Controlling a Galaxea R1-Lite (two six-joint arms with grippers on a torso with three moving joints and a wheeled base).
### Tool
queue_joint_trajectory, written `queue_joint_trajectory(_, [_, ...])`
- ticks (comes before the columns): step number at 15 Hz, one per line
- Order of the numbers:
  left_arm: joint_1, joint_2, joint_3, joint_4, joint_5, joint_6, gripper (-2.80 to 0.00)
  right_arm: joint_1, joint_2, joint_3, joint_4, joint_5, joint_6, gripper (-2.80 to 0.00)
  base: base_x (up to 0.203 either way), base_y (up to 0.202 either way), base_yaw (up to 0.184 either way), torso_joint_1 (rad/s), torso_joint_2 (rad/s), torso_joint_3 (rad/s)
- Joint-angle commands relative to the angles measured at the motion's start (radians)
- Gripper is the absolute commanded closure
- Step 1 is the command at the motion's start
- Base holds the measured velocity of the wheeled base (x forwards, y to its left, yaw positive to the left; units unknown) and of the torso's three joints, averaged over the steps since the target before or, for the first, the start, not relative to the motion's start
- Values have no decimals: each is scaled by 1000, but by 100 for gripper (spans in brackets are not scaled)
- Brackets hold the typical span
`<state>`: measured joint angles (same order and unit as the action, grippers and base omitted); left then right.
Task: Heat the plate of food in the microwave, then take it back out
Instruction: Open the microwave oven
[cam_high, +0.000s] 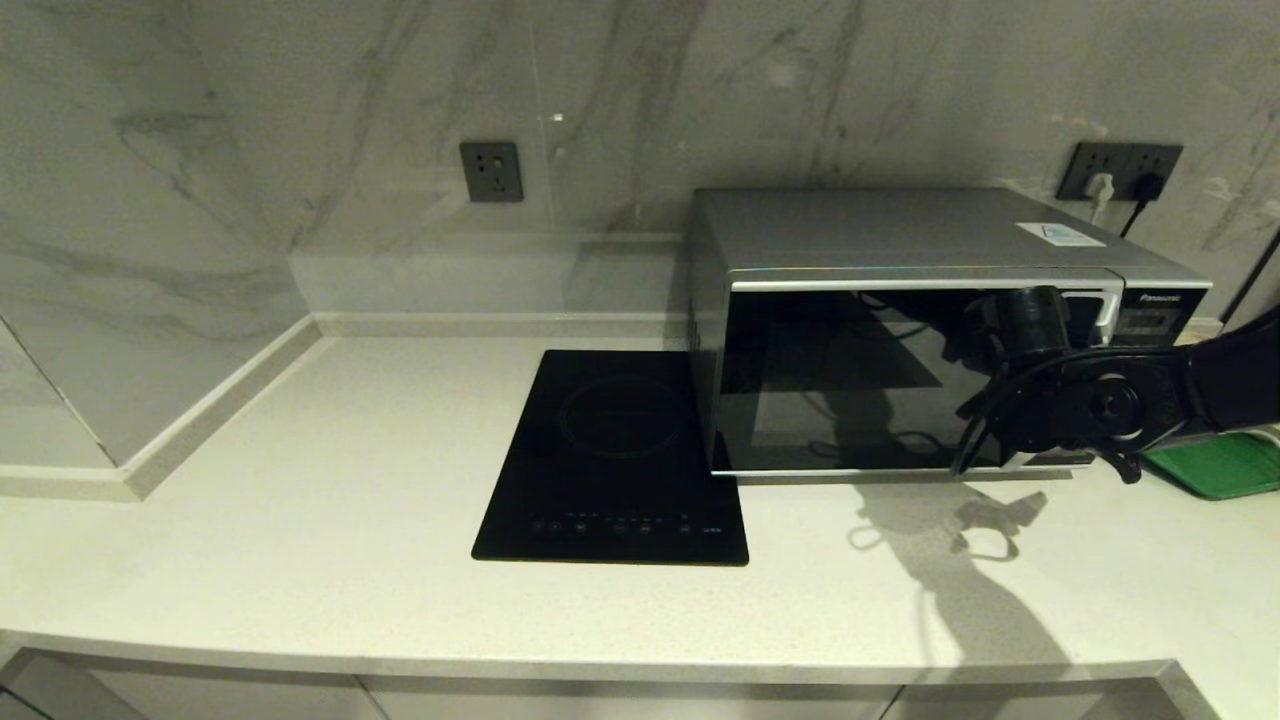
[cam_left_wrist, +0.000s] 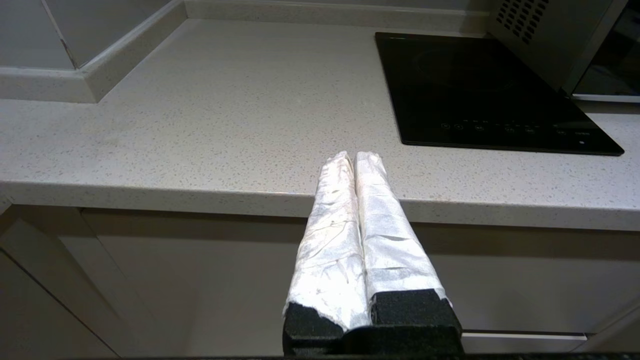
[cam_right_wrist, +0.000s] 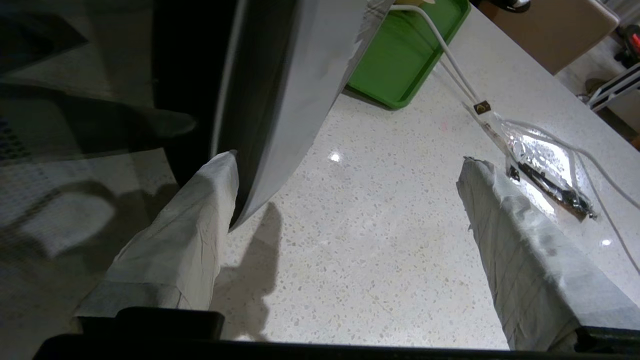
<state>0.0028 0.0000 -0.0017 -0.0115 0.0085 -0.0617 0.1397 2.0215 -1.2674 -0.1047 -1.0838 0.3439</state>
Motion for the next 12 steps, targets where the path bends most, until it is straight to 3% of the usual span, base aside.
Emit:
queue_joint_trajectory(1, [0,0,0,-1,1,0,0,-8,-6,11,0,-10,17,-280,0,0,0,0,0,0])
queue_joint_trajectory(12, [0,0,0,-1,1,0,0,-66,10,7,-3,-12,52,-280,0,0,0,0,0,0])
